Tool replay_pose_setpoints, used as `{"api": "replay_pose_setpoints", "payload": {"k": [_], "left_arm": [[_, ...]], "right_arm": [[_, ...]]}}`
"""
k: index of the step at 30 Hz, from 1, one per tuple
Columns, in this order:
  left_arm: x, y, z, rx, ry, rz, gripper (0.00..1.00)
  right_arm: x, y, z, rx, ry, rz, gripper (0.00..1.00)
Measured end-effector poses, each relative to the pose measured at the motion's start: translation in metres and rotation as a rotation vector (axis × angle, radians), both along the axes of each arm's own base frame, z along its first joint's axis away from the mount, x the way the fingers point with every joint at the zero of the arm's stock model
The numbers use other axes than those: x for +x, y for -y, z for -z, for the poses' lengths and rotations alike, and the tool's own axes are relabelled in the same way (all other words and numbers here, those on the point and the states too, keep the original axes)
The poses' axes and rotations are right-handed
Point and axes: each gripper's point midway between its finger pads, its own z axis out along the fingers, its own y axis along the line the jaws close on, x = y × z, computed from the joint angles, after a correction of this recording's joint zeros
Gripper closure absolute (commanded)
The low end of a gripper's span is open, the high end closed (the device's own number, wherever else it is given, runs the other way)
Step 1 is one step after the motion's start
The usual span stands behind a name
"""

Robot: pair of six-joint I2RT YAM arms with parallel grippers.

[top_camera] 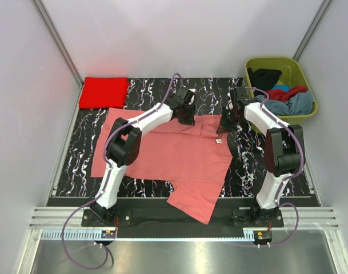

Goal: Fold and stack the t-shirts
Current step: Fold the tshirt

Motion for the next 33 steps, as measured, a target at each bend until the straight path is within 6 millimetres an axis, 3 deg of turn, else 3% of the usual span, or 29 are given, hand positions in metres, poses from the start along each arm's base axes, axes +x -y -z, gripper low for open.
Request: {"api": "replay_pose_setpoints", "payload": {"k": [3, 8, 10, 13, 21, 29, 33], "left_arm": [[-0.002, 0.001, -0.002, -0.006, -0.001, 0.013, 0.71], [-0.020, -0.002, 0.006, -0.009, -0.041, 0.043, 0.71], [-0.027, 0.001, 0.010, -0.008, -0.057, 0.051, 0.63], [-0.035, 0.007, 0.011, -0.016, -0.074, 0.051, 0.59], [-0.039, 0.022, 0.011, -0.057, -0.100, 0.032, 0.62], [-0.035, 0.023, 0.037, -0.013, -0.123, 0.008, 0.61], [-0.029, 0.027, 0.037, -0.013, -0.112, 0.004, 0.65]], "right_arm": [[-0.014, -0.004, 0.001, 0.015, -0.014, -0.002, 1.00], [-0.019, -0.005, 0.004, 0.014, -0.025, -0.001, 1.00], [-0.017, -0.004, 0.004, 0.010, -0.017, 0.000, 1.00], [-0.015, -0.004, 0.004, 0.009, -0.008, 0.000, 1.00], [-0.015, -0.004, 0.004, 0.009, -0.004, -0.002, 1.00], [-0.014, -0.002, 0.006, -0.003, -0.004, -0.002, 1.00], [-0.014, -0.002, 0.008, -0.008, -0.008, -0.002, 1.00]]}}
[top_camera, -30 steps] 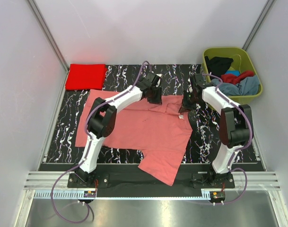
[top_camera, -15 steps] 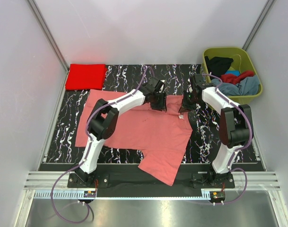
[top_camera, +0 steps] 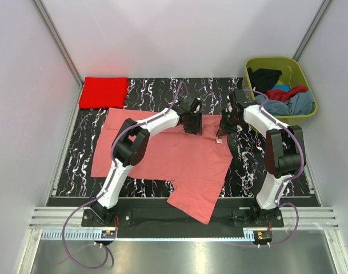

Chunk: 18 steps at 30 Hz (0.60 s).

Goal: Fold and stack the t-shirts
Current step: Fold the tshirt

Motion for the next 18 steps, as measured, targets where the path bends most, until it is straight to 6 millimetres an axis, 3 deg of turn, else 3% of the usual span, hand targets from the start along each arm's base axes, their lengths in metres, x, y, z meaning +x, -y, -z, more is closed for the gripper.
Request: {"api": "replay_pose_setpoints", "payload": {"k": [7, 11, 13, 14, 15, 18], "left_arm": [[0.0053, 0.0006, 0.0034, 0.015, 0.008, -0.005, 0.87], [0.0053, -0.0036, 0.0050, 0.039, 0.010, -0.006, 0.93], [0.0053, -0.0058, 0.0060, 0.051, 0.013, -0.002, 0.86], [0.0053, -0.0062, 0.0062, 0.054, 0.016, 0.002, 0.74], [0.0051, -0.0063, 0.0063, 0.056, 0.018, 0.007, 0.68], [0.0045, -0.0039, 0.0044, 0.054, 0.026, 0.016, 0.65]], "right_arm": [[0.0008, 0.0002, 0.0003, -0.002, 0.002, -0.004, 1.00], [0.0007, 0.0006, 0.0019, -0.003, 0.000, -0.007, 1.00], [0.0006, 0.0006, 0.0034, -0.004, -0.004, -0.007, 1.00], [0.0004, 0.0006, 0.0042, -0.004, -0.006, -0.007, 1.00], [0.0004, 0.0006, 0.0048, -0.005, -0.008, -0.007, 1.00], [0.0008, 0.0005, 0.0049, -0.004, -0.008, -0.008, 1.00]]}}
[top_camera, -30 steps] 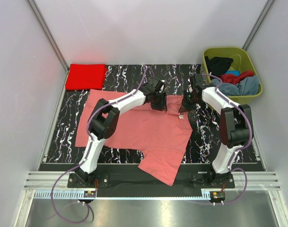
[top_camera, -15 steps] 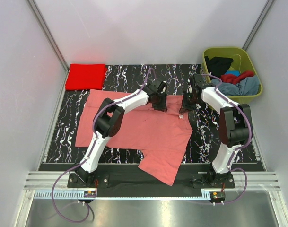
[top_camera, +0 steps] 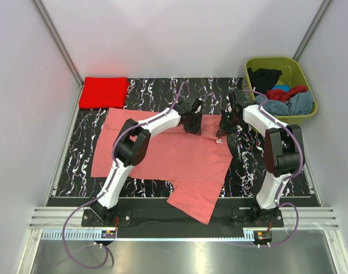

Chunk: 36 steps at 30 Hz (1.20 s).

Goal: Fold and stack the t-shirts
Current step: Fold the tshirt

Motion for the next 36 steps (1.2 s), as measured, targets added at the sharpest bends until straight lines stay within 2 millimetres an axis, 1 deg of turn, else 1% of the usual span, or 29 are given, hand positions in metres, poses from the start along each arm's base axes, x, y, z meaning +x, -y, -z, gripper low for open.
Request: {"api": "replay_pose_setpoints", "payload": {"k": [5, 8, 12, 15, 21, 25, 26, 33, 36], "left_arm": [[-0.002, 0.003, 0.000, 0.009, 0.016, 0.023, 0.60], [-0.003, 0.004, 0.000, 0.017, 0.026, 0.028, 0.60], [-0.003, 0.004, 0.000, 0.034, 0.040, 0.032, 0.65], [-0.002, 0.002, 0.001, 0.055, 0.053, 0.028, 0.68], [-0.002, 0.005, 0.003, 0.102, 0.089, 0.028, 0.71], [-0.001, 0.005, 0.004, 0.131, 0.115, 0.024, 0.78], [-0.001, 0.005, 0.004, 0.139, 0.120, 0.022, 0.83], [0.000, -0.001, 0.003, 0.178, 0.153, 0.018, 1.00], [-0.006, -0.007, 0.002, 0.198, 0.155, 0.028, 1.00]], "right_arm": [[0.000, 0.000, 0.000, 0.000, 0.001, -0.001, 1.00], [0.000, 0.000, 0.000, 0.000, 0.001, -0.001, 1.00], [0.000, 0.000, 0.000, -0.001, 0.001, -0.001, 1.00], [0.000, 0.000, 0.000, -0.001, 0.001, -0.001, 1.00], [0.001, 0.001, 0.000, 0.000, 0.005, 0.002, 1.00], [0.004, 0.000, -0.001, 0.002, 0.015, 0.003, 1.00], [0.005, 0.000, -0.001, 0.003, 0.018, 0.003, 1.00], [0.007, 0.000, -0.001, 0.001, 0.026, 0.005, 1.00], [0.007, 0.001, -0.001, 0.001, 0.026, 0.005, 1.00]]}}
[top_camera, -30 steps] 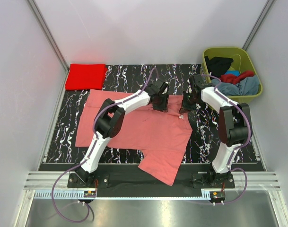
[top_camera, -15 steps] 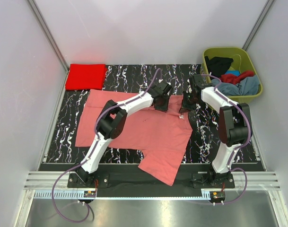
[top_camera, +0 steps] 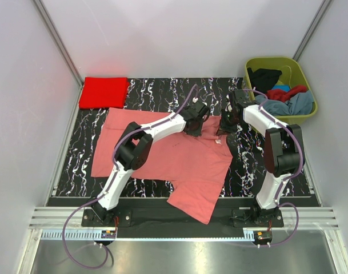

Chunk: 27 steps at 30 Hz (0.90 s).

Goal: Fold and stack the t-shirts
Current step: Fold the tshirt

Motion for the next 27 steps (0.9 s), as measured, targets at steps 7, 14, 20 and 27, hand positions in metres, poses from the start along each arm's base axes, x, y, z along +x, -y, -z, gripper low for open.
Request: {"api": "replay_pose_setpoints", "payload": {"k": [7, 14, 20, 27], "left_arm": [[-0.012, -0.014, -0.023, 0.022, 0.005, 0.026, 1.00], [-0.013, -0.009, -0.054, -0.033, 0.033, 0.041, 1.00], [-0.021, -0.017, -0.052, -0.028, 0.010, 0.051, 1.00], [-0.026, -0.025, -0.051, -0.018, -0.002, 0.063, 1.00]], "right_arm": [[-0.005, 0.001, 0.002, -0.002, -0.007, -0.001, 1.00], [-0.014, 0.004, -0.005, -0.005, 0.004, -0.002, 1.00], [-0.019, 0.005, -0.025, 0.003, 0.048, -0.006, 1.00], [-0.032, 0.005, -0.027, 0.009, 0.039, -0.012, 1.00]]}}
